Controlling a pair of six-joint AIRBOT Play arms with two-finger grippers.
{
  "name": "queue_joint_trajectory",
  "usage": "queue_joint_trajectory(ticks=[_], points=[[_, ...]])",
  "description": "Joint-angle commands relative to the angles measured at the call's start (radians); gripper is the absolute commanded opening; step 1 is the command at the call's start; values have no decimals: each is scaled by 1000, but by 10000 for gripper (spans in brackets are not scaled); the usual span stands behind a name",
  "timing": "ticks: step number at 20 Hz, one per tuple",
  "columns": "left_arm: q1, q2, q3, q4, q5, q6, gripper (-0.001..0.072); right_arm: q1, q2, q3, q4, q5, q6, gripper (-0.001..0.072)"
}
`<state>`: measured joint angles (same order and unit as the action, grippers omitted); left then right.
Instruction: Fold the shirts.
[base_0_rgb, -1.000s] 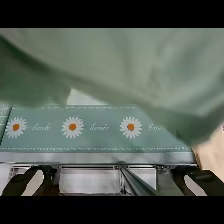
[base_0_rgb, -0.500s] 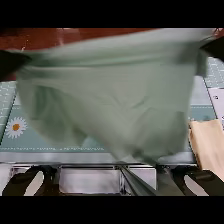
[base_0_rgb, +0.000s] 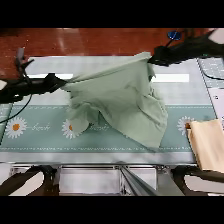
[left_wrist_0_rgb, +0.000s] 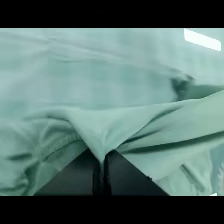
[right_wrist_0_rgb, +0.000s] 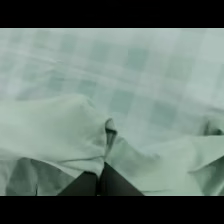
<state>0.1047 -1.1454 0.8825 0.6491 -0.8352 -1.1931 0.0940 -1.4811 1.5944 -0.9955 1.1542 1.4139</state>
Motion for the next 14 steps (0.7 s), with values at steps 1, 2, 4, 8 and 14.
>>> queue_joint_trajectory(ticks=[1,2,4,8,14], points=[[-1,-209,63,2,109,7,27,-1,-205,109,20,-59,24,18],[-1,-252,100,2,96,6,27,-5,-244,144,22,-56,37,18],[3,-324,190,2,17,-53,30,-22,-291,194,28,-43,54,45],[100,-418,447,11,-278,-100,507,-146,-271,245,73,112,77,414],[332,-393,488,219,-530,-190,507,-372,36,-46,-321,376,98,414]])
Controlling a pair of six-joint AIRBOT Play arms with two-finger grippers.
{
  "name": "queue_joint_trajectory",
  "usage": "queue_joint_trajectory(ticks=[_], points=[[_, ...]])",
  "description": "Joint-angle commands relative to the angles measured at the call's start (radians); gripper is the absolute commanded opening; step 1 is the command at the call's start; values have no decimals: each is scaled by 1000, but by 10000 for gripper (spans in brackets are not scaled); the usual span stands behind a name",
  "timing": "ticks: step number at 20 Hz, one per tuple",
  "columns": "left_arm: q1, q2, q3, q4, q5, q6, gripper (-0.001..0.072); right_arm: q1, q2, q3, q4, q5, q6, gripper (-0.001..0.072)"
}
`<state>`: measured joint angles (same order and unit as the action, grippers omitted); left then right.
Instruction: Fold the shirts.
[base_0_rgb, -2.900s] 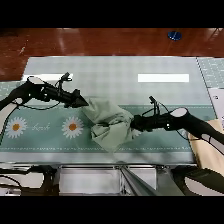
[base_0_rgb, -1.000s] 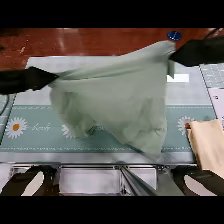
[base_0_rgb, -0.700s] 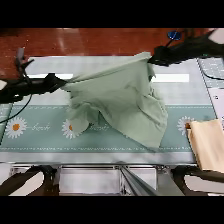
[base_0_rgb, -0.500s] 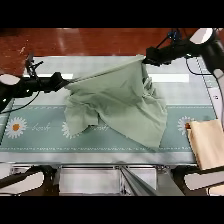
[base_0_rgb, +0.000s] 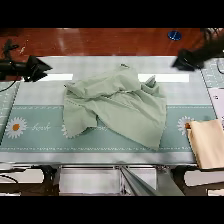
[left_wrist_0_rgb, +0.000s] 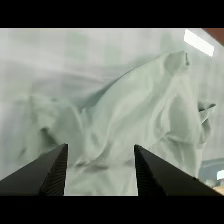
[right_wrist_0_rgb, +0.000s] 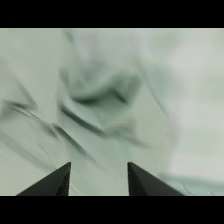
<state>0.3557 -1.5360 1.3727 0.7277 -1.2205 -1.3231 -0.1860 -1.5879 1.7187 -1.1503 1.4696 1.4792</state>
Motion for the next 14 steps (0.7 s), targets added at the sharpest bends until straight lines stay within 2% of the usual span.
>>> queue_joint_trajectory(ticks=[1,3,6,10,13,14], points=[[80,-6,-56,164,-153,-58,507,-121,234,-340,-129,-33,59,414],[58,-24,-140,155,-132,-46,507,-151,399,-663,-39,-180,73,414],[5,-71,-174,154,-106,-47,506,-169,577,-983,-3,-227,59,414],[-83,-146,-174,152,-109,-80,506,-168,716,-1166,-8,-209,78,413],[-137,-182,-174,152,-100,-89,501,-168,732,-1224,-45,-156,110,413],[-149,-187,-174,151,-96,-89,444,-168,732,-1236,-47,-145,105,414]])
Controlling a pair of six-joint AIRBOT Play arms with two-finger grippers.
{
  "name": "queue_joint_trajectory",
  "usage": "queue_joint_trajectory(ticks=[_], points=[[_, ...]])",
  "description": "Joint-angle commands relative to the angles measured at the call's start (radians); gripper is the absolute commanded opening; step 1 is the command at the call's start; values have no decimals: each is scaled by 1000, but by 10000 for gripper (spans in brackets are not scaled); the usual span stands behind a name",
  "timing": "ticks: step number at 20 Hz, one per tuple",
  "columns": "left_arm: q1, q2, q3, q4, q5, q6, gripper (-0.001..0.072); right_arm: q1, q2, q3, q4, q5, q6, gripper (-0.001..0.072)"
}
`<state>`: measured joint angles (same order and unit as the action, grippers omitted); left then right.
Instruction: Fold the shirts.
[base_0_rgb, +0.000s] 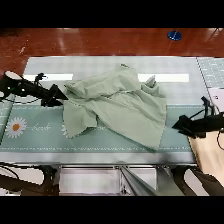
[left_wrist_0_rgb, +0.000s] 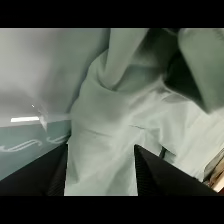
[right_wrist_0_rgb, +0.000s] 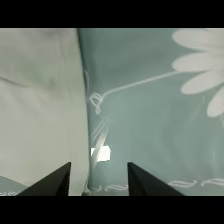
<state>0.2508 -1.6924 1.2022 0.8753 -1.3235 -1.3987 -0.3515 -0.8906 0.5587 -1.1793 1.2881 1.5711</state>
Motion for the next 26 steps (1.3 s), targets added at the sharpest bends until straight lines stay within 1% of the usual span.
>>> queue_joint_trajectory(ticks=[1,2,3,4,7,12,14,15,16,17,18,21,23,26], points=[[-55,-38,0,-6,8,-13,292,-3,35,-89,-15,43,6,414],[-65,-44,1,-28,8,-8,151,-3,35,-104,-15,45,4,414],[-77,-48,1,-47,11,4,56,-3,35,-121,-7,44,-1,414],[-90,-48,2,-55,14,31,27,-2,33,-141,6,40,-5,414],[-108,-48,10,-55,14,44,27,34,-26,-183,100,-23,-37,414],[-108,-47,12,-56,-5,44,27,216,-206,-175,320,-199,-104,413],[-108,-47,12,-56,-5,44,27,274,-270,-139,377,-239,-140,405],[-108,-47,12,-56,-7,44,27,295,-299,-103,378,-243,-152,361],[-108,-47,12,-56,-11,45,27,316,-326,-60,378,-246,-165,196],[-108,-45,12,-56,-13,52,27,336,-346,-8,378,-250,-176,24],[-108,-39,12,-57,-13,52,27,352,-357,53,378,-241,-201,18],[-85,9,90,-85,-44,52,27,358,-356,304,332,-152,-202,17],[-45,73,206,-190,-68,69,27,357,-356,566,252,-82,-162,18],[12,197,404,-362,-47,69,26,357,-356,989,169,-18,-106,18]])
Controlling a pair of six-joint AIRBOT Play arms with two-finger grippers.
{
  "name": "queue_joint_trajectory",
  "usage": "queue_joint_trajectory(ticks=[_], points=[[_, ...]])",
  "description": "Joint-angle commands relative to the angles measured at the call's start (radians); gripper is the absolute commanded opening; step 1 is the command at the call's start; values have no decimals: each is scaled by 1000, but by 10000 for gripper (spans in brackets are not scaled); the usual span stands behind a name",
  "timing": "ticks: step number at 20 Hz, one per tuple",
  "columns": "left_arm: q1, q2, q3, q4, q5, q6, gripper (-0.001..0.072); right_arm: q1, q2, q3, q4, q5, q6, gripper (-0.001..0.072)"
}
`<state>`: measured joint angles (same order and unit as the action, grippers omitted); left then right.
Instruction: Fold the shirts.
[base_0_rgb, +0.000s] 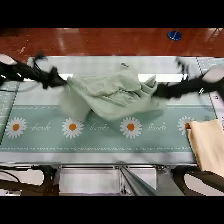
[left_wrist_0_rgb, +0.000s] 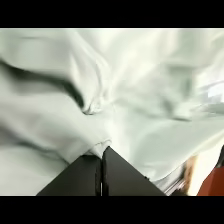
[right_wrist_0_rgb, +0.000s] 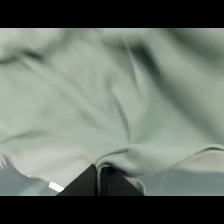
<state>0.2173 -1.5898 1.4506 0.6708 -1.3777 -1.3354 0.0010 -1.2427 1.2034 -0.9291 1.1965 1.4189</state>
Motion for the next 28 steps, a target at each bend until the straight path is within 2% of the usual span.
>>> queue_joint_trajectory(ticks=[1,3,5,8,10,13,14,17,19,22,25,27,28], points=[[63,134,237,-199,8,6,26,5,-2,476,-89,95,48,18],[85,212,396,-209,5,3,26,5,18,717,-102,130,59,17],[107,301,522,-207,6,4,26,5,69,864,-111,167,61,18],[159,463,618,-142,26,3,26,5,222,879,-124,174,59,17],[207,597,617,-84,11,3,26,5,321,879,-74,221,43,18],[224,797,616,113,6,1,27,5,435,878,-145,275,61,17],[219,852,616,196,6,-25,26,5,463,878,-178,299,76,18],[91,942,611,372,-3,-77,26,5,508,872,-243,394,120,18],[-33,964,565,409,-25,-93,27,5,516,820,-249,468,141,18],[-129,960,409,442,-77,-97,26,5,520,650,-245,481,148,18],[-128,919,186,491,-80,-87,27,5,518,420,-212,356,132,17],[-128,853,38,520,5,-88,27,5,502,247,-214,243,119,16],[-129,804,-27,535,89,-89,26,5,478,175,-215,193,112,16]])
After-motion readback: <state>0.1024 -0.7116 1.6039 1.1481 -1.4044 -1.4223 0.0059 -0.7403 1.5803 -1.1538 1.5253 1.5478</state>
